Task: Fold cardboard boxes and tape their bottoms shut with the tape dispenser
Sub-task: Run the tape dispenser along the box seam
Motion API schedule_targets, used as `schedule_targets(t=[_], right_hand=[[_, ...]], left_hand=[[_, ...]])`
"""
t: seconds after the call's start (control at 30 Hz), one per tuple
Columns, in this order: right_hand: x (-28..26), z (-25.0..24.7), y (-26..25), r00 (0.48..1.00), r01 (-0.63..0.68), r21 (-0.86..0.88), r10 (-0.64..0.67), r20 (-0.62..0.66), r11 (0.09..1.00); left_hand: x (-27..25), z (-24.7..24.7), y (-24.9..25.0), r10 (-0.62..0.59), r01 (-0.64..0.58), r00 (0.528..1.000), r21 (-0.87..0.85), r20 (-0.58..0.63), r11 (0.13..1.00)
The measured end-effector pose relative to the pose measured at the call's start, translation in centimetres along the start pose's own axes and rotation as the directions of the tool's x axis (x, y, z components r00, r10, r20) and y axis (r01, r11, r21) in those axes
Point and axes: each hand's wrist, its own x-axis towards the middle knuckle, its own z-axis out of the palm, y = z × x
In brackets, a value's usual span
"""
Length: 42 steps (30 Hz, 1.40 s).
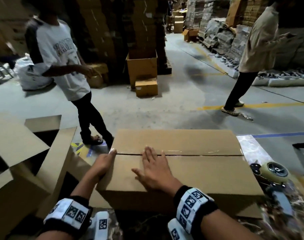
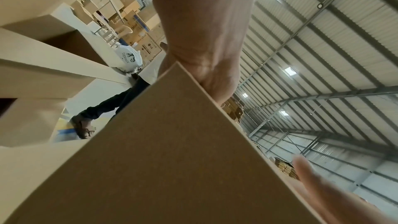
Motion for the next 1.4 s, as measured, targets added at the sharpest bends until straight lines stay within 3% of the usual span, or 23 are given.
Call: schedule_targets(t=[0.17, 0.27, 0.33, 0.4, 0.47, 0.53, 0.6, 0.73, 0.83, 0.97, 1.13, 1.27, 1.4], right_hand=[[-3.8, -0.2, 9.4, 0.982, -0.182, 0.027, 0.183, -0.037, 0.983], [-6.2, -0.6, 13.7, 0.919, -0.386, 0.076, 0.39, -0.054, 0.919], [-7.5, -0.8, 16.4, 0.809, -0.566, 0.134, 0.579, -0.099, 0.813], [-8.6, -1.4, 18.8, 0.645, -0.728, 0.215, 0.757, -0.104, 0.651], [-9.0, -1.8, 20.7, 0.53, -0.787, 0.343, 0.846, -0.051, 0.513], [-8.7, -1.6, 22.2, 0.504, -0.757, 0.457, 0.863, -0.047, 0.467], [-8.6, -1.5, 22.9, 0.509, -0.705, 0.523, 0.855, -0.097, 0.479], [-9.5, -2.2, 22.9, 0.498, -0.695, 0.522, 0.855, -0.145, 0.494], [-9.3, -3.2, 22.3, 0.509, -0.658, 0.552, 0.843, -0.175, 0.512], [-6.1, -6.1, 20.4, 0.549, -0.599, 0.525, 0.788, -0.278, 0.604], [-0.2, -8.8, 16.2, 0.749, -0.528, 0.372, 0.625, -0.221, 0.764], [1.7, -6.4, 11.9, 0.915, -0.384, 0.1, 0.393, -0.094, 0.918], [1.3, -3.1, 5.0, 0.983, -0.137, 0.018, 0.138, -0.121, 0.99]], left_hand=[[0.4, 0.2, -0.3, -0.08, 0.088, 0.995, -0.146, 0.063, 0.985], [3.7, 0.9, -3.6, -0.113, 0.119, 0.993, -0.164, 0.045, 0.979], [4.1, 1.1, -3.8, -0.151, 0.155, 0.988, -0.155, 0.04, 0.976], [1.9, 0.9, -1.5, -0.154, 0.159, 0.987, -0.203, 0.038, 0.966], [0.9, 0.8, -0.4, -0.169, 0.172, 0.985, -0.219, 0.034, 0.96], [0.8, 0.8, -0.3, -0.198, 0.199, 0.98, -0.246, 0.029, 0.948], [-0.2, 0.8, 0.5, -0.188, 0.187, 0.982, -0.264, 0.021, 0.946], [-1.1, 0.6, 1.2, -0.169, 0.166, 0.985, -0.321, 0.021, 0.932], [-2.1, -0.4, 1.1, -0.183, 0.189, 0.982, -0.384, 0.054, 0.904], [-4.7, -3.7, 0.6, -0.257, 0.194, 0.964, -0.471, -0.073, 0.861], [-7.2, -5.7, -2.0, -0.333, 0.145, 0.923, -0.628, -0.193, 0.765], [-7.3, -2.6, -5.1, -0.438, 0.232, 0.889, -0.691, -0.135, 0.685], [-6.5, 2.3, -6.4, -0.499, 0.246, 0.862, -0.784, -0.093, 0.57]])
